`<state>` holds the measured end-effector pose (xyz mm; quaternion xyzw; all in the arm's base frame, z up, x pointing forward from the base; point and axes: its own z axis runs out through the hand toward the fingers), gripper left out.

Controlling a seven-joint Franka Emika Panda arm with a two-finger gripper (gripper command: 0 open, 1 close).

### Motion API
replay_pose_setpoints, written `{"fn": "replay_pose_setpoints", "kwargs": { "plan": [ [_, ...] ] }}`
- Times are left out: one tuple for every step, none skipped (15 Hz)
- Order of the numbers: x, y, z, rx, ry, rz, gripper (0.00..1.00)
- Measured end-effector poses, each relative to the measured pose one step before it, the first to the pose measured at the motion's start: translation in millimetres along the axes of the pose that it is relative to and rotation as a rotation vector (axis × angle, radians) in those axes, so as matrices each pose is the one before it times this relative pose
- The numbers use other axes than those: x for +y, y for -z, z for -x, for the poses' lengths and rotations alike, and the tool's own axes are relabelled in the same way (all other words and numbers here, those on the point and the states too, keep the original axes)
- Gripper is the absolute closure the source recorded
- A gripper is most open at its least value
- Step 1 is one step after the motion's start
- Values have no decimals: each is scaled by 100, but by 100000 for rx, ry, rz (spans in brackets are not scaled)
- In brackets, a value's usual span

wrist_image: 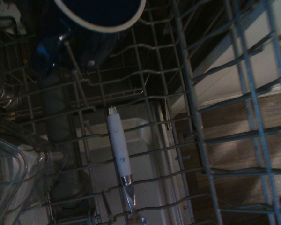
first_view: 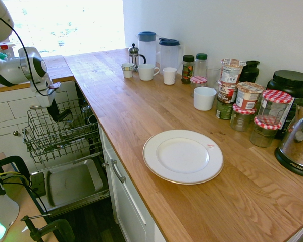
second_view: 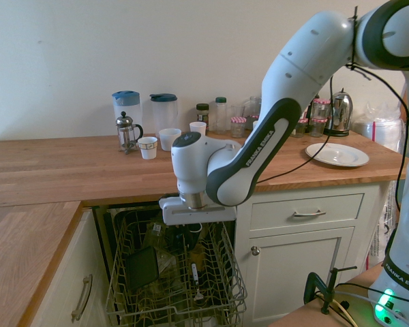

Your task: Put the spoon in the dishwasher

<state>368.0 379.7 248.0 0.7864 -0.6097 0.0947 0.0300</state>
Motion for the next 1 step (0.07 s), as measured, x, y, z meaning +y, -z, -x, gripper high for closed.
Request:
{"fn": "replay_pose_setpoints", "kwargs": {
  "plan": [
    [429, 1771, -302, 461, -751, -460, 0]
  ]
}}
